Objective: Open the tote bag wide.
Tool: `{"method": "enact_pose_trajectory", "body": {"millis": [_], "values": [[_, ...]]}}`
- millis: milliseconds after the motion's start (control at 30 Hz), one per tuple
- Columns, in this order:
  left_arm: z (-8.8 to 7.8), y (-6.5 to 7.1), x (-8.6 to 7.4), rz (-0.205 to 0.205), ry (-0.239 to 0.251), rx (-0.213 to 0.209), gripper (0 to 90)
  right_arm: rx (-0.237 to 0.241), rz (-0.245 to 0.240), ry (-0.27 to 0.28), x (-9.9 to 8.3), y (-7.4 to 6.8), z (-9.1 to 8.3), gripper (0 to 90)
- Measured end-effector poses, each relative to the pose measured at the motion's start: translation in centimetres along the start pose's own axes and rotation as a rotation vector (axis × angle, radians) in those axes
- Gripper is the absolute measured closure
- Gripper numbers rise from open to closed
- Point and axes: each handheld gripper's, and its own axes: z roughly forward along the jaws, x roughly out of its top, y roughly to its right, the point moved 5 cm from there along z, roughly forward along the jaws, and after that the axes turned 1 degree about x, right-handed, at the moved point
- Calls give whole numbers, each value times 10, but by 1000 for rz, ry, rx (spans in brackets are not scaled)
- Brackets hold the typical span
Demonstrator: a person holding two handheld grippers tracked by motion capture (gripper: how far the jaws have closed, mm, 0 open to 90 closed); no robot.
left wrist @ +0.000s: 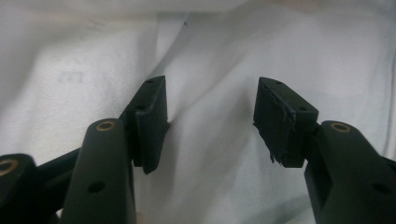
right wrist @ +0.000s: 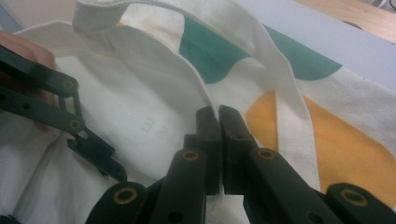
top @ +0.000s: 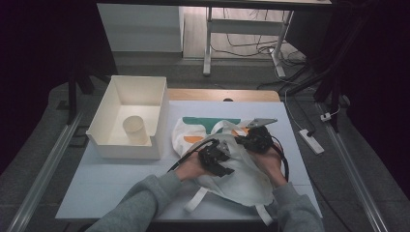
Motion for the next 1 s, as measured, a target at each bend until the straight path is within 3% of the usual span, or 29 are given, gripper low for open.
{"method": "enact_pose_trajectory", "body": {"millis": [167, 267, 400, 500, 567, 800, 1000], "values": [[5, 2, -2, 16, -26, -15, 460, 0, 1, -1, 0, 0, 0, 877], [10, 5, -6, 47, -72, -23, 556, 2, 2, 1, 0, 0, 0, 878], [15, 7, -8, 67, -105, 17, 686, 2, 1, 3, 0, 1, -1, 878], [14, 6, -9, 71, -101, 36, 826, 2, 3, 6, 0, 1, -2, 878], [12, 6, -9, 80, -95, 41, 867, 2, 3, 9, 1, 1, -3, 878], [-5, 10, -10, 87, -40, 24, 889, 4, 4, 25, 3, 1, -7, 878], [-31, 28, -14, 132, -6, -5, 890, -3, 2, 44, 8, 2, -13, 879]]}}
